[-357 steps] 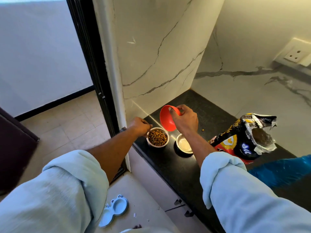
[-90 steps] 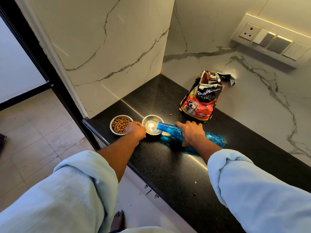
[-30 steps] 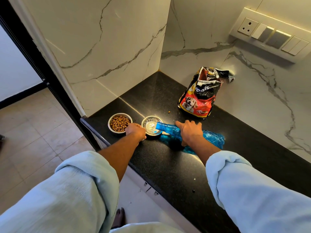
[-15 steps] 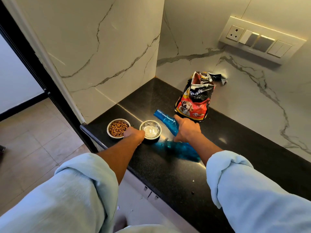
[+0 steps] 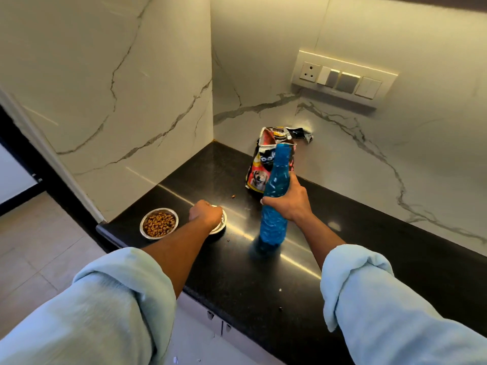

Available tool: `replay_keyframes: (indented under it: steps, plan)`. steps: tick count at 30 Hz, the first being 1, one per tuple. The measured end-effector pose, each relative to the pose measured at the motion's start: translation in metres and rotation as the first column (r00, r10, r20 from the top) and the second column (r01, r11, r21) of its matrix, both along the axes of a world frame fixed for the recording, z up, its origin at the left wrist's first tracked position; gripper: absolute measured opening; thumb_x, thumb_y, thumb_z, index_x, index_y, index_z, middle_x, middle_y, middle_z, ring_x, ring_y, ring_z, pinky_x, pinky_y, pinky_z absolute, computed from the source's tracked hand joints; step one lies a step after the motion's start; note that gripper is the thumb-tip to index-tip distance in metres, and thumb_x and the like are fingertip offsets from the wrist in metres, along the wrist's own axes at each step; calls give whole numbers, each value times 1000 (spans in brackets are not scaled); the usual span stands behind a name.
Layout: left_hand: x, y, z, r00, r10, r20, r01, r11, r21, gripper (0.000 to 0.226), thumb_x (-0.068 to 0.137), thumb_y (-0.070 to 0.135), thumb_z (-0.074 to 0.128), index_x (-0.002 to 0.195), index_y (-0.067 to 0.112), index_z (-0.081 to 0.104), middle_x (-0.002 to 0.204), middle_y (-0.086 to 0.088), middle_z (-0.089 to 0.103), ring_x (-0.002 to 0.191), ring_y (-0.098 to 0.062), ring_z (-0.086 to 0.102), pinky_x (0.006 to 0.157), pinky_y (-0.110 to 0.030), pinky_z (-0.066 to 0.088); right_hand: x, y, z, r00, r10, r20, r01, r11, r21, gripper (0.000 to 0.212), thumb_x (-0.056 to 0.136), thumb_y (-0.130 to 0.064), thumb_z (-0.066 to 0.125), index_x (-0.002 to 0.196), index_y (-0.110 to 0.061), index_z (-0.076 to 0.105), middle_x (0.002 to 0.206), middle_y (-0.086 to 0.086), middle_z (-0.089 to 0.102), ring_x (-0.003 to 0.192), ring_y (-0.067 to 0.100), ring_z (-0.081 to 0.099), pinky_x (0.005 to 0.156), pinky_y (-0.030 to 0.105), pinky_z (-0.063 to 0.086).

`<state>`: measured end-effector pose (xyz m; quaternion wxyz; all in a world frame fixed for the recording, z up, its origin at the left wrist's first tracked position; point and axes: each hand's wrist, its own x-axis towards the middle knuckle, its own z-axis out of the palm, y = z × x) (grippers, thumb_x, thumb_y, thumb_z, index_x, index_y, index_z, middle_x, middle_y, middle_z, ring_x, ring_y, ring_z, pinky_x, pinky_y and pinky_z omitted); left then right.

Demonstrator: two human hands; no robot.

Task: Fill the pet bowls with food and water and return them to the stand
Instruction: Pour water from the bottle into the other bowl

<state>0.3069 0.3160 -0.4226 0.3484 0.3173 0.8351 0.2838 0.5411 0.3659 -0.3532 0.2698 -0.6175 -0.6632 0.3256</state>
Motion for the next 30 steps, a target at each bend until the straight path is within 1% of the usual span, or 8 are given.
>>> replay_keyframes:
  steps: [3, 6, 11, 13, 18, 21, 25, 30]
  plan:
    - [22, 6, 1, 998, -59, 37, 56, 995, 77, 23, 95, 36, 71, 99, 14, 67, 109, -12, 70, 104, -31, 67, 98, -41, 55, 21, 3, -5, 988, -101, -121, 105, 994, 33, 86, 61, -32, 97, 134, -32, 51, 126, -4, 65, 115, 19, 64, 95, 38, 56]
    - [39, 14, 0, 994, -93, 63, 85, 988, 127, 22, 93, 36, 74, 89, 19, 62, 101, -11, 73, 98, -30, 70, 93, -43, 58, 41, 7, -10, 981, -152, -119, 166, 979, 116, 80, 57, -34, 97, 125, -33, 55, 118, -5, 68, 108, 18, 68, 91, 37, 59]
    - [58, 30, 0, 985, -161, 56, 152, 978, 142, 24, 88, 37, 78, 82, 20, 62, 90, -9, 75, 90, -30, 75, 87, -50, 64, 74, 19, -15, 970, -230, -85, 243, 950, 199, 76, 58, -29, 98, 118, -31, 52, 116, -2, 67, 105, 20, 67, 89, 41, 60]
    - [63, 36, -2, 983, -177, 40, 170, 976, 138, 23, 88, 37, 78, 84, 19, 64, 88, -8, 75, 87, -30, 75, 85, -50, 65, 86, 28, -15, 963, -256, -85, 268, 943, 199, 75, 61, -27, 98, 117, -31, 49, 115, -2, 66, 105, 20, 66, 91, 42, 60]
    - [82, 64, 10, 976, -212, 46, 202, 965, 167, 24, 88, 32, 79, 87, 13, 64, 92, -13, 76, 87, -32, 75, 84, -47, 65, 110, 59, -15, 951, -283, -122, 304, 930, 209, 77, 65, -26, 98, 125, -23, 50, 121, 0, 65, 109, 17, 61, 94, 37, 56]
    - [98, 81, 17, 964, -266, 20, 258, 949, 179, 25, 86, 31, 80, 79, 19, 59, 90, -14, 74, 87, -34, 74, 85, -46, 64, 117, 77, -16, 957, -266, -119, 286, 935, 212, 77, 67, -26, 98, 125, -21, 47, 122, 1, 64, 111, 19, 62, 93, 36, 54]
    - [114, 97, 17, 939, -344, -24, 343, 923, 176, 23, 88, 30, 79, 79, 21, 60, 90, -10, 73, 91, -33, 74, 88, -47, 63, 126, 98, -18, 962, -255, -103, 272, 936, 223, 79, 67, -30, 98, 126, -23, 46, 125, 2, 64, 117, 24, 64, 99, 43, 57]
    - [121, 101, 8, 940, -340, -36, 341, 926, 163, 25, 88, 27, 80, 78, 21, 59, 90, -13, 74, 92, -35, 74, 87, -45, 63, 131, 115, -23, 968, -229, -101, 246, 944, 221, 78, 68, -32, 98, 129, -21, 50, 130, 4, 64, 122, 25, 63, 104, 45, 56]
